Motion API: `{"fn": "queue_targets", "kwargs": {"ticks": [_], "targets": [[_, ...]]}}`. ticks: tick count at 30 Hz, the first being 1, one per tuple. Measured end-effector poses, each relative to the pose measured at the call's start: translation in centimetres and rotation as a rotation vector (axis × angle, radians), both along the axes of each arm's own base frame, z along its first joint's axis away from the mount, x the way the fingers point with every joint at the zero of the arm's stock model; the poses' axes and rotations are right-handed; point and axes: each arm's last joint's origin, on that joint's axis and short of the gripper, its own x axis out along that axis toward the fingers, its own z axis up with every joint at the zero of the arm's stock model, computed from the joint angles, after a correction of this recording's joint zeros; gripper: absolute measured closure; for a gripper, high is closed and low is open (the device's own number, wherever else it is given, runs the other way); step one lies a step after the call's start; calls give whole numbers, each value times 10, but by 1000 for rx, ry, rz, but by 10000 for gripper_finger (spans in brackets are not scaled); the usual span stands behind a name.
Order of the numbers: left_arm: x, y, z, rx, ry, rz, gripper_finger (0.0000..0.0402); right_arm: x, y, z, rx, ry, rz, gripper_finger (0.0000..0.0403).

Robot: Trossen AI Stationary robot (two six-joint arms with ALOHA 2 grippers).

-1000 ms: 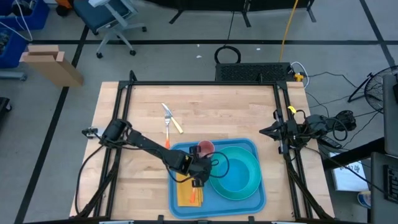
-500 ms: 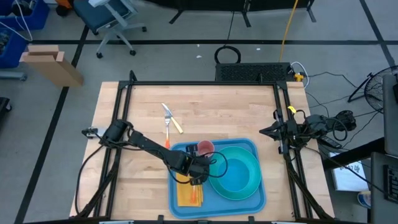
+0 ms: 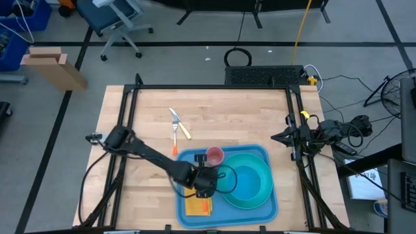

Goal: Set up tray
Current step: Put the orange fork on the yellow napkin on the blue serving tray

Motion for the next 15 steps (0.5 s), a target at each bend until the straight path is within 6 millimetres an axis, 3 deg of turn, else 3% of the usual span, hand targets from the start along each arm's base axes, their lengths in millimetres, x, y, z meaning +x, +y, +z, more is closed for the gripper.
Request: {"fn": "queue_targets", "kwargs": {"ticks": [4,8,11,15], "targets": [[-26,-3,47,53,-57,78,401,0,0,-1,-2,6,0,403],[-63,19,74,131,-75,285,401,0,0,-2,-5,15,3,403],[-88,47,79,167,-121,497,401,0,0,-1,-5,14,3,403],[-111,96,66,60,-202,893,401,0,0,-1,-5,14,3,403]]}}
